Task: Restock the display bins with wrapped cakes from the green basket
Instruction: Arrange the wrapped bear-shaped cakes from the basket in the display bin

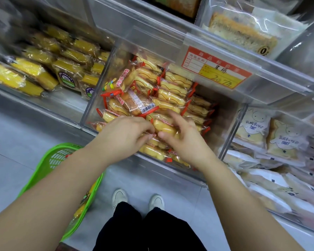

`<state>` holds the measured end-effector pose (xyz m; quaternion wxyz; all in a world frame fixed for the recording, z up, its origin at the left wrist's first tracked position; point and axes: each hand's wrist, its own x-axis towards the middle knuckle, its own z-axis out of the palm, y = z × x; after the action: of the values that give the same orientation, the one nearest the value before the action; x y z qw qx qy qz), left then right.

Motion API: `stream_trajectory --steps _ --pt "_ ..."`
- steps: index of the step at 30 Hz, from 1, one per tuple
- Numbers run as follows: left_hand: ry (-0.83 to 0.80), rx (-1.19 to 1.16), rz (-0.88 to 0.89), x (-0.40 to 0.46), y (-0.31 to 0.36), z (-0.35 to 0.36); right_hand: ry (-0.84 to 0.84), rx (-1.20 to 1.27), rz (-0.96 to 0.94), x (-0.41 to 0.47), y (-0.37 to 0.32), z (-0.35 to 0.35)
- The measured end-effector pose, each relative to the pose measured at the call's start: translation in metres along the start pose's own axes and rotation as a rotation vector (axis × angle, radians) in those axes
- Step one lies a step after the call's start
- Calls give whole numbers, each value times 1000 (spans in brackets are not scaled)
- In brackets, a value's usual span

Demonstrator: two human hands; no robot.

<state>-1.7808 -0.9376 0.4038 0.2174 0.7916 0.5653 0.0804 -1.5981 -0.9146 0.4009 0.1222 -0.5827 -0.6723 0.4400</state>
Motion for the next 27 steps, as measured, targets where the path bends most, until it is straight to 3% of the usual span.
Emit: stream_trajectory --steps 3,6,12,15,20,23,27 --pt "231 -45 -94 -2 9 -1 120 411 149 0 7 -1" --pt "357 76 -7 -2 16 0 203 487 252 3 13 7" --pt "237 243 232 5 13 6 131 461 349 20 7 2" --pt "229 281 228 9 13 8 169 504 435 26 7 -4" --pt "234 297 217 13 18 12 357 450 378 29 5 3" --pt "125 291 171 13 18 13 454 532 367 21 12 0" --pt "77 295 96 14 16 19 411 441 332 19 15 0"
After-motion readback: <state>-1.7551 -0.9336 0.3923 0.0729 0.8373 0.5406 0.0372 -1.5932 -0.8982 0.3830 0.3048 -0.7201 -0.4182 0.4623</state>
